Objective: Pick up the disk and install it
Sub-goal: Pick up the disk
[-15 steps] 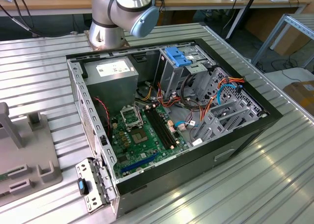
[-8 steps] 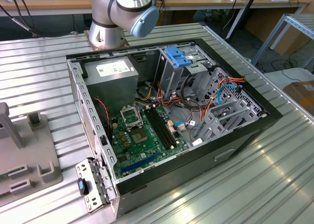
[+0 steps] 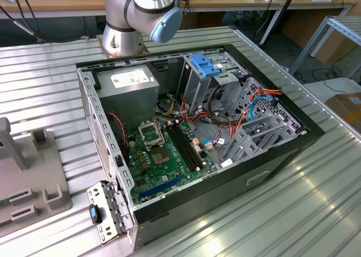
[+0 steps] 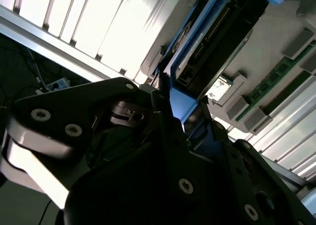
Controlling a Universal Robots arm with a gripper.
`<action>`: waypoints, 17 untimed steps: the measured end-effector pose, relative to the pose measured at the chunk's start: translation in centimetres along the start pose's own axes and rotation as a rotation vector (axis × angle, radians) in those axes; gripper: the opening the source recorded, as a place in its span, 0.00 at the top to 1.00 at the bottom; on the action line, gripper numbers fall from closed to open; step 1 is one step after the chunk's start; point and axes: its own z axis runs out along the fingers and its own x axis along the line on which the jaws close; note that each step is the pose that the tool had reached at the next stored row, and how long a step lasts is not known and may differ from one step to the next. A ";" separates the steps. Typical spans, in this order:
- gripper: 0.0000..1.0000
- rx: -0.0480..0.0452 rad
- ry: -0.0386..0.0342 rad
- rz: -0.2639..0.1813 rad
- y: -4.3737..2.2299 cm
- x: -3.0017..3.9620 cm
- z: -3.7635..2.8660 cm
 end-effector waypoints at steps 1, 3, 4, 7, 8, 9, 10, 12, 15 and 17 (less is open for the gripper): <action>0.64 -0.0002 -0.0003 -0.004 0.00 0.00 0.00; 0.64 -0.0003 -0.0005 -0.011 0.00 -0.01 0.00; 0.64 -0.0005 -0.0007 -0.014 0.00 0.00 0.00; 0.64 -0.0004 -0.0008 -0.015 0.00 0.00 0.00; 0.64 -0.0005 -0.0008 -0.015 0.00 0.00 0.00; 0.64 -0.0004 -0.0008 -0.016 0.00 0.00 0.00; 0.64 -0.0005 -0.0008 -0.016 0.00 0.00 0.00; 0.64 -0.0005 -0.0008 -0.016 0.00 0.00 0.00; 0.64 -0.0005 -0.0008 -0.017 0.00 0.00 0.00; 0.64 -0.0003 -0.0009 -0.018 0.00 -0.01 -0.24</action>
